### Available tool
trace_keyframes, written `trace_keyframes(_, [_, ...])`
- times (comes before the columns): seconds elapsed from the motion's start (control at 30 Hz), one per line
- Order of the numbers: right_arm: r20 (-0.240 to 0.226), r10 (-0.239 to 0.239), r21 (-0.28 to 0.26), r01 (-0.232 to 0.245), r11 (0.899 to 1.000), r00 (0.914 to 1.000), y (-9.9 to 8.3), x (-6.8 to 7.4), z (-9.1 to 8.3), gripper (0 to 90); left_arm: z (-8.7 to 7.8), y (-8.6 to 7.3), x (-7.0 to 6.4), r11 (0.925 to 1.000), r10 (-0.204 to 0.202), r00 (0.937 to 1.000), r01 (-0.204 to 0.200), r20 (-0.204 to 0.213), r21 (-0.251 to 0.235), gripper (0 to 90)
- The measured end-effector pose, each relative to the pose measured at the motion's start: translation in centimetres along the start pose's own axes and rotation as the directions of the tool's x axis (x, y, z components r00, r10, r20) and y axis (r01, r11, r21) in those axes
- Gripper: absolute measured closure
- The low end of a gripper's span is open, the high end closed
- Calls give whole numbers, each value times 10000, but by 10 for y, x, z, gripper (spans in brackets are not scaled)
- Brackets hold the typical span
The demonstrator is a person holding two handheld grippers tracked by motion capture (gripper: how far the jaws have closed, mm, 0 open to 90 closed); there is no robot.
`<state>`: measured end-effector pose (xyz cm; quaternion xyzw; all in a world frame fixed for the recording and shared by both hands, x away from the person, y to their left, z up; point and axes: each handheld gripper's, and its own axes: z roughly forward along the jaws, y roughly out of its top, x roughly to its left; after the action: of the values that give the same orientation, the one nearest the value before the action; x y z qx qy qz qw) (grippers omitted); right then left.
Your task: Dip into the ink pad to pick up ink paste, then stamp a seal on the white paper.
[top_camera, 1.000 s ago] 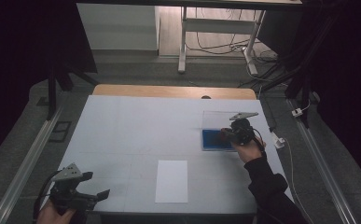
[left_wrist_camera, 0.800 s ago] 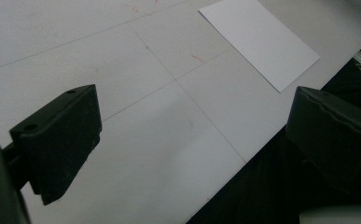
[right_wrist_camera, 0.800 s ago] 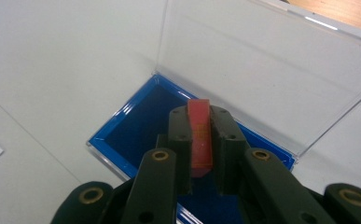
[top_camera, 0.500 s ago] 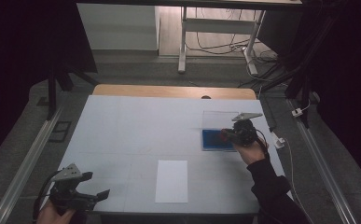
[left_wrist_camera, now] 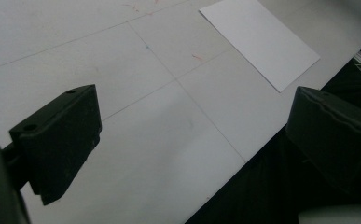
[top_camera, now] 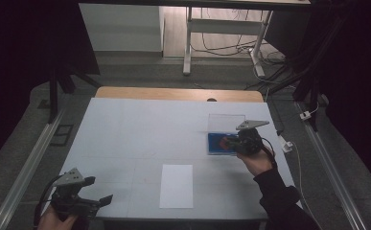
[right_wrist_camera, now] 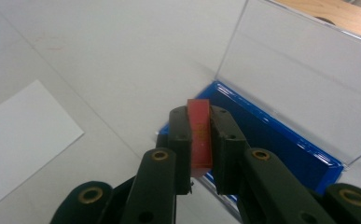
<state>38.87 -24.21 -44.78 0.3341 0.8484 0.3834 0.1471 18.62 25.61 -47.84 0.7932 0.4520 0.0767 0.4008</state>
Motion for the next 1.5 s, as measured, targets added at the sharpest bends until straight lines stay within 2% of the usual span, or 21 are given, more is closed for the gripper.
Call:
trace_keyframes(0.17, [-229,-118,-149,115,9998,9997,1,10,-5,802,1,1,-1,10000,41,10000,-41,-13,47,38])
trace_keyframes(0.63, [-825,-333,-146,322,9994,9960,0,30,-6,802,1,1,0,10000,56,10000,-56,16,43,37])
trace_keyframes(1.0, [-1244,-541,-195,521,9985,9908,1,53,-6,802,1,1,-1,9999,131,9999,-131,-30,80,36])
trace_keyframes(1.3, [-1826,-1001,-177,986,9950,9781,-2,74,-5,802,1,1,-1,9999,136,9999,-136,-37,54,30])
trace_keyframes(1.5, [-2015,-1160,-207,1142,9932,9726,-2,85,-4,802,1,1,-1,9999,137,9999,-137,-22,61,27])
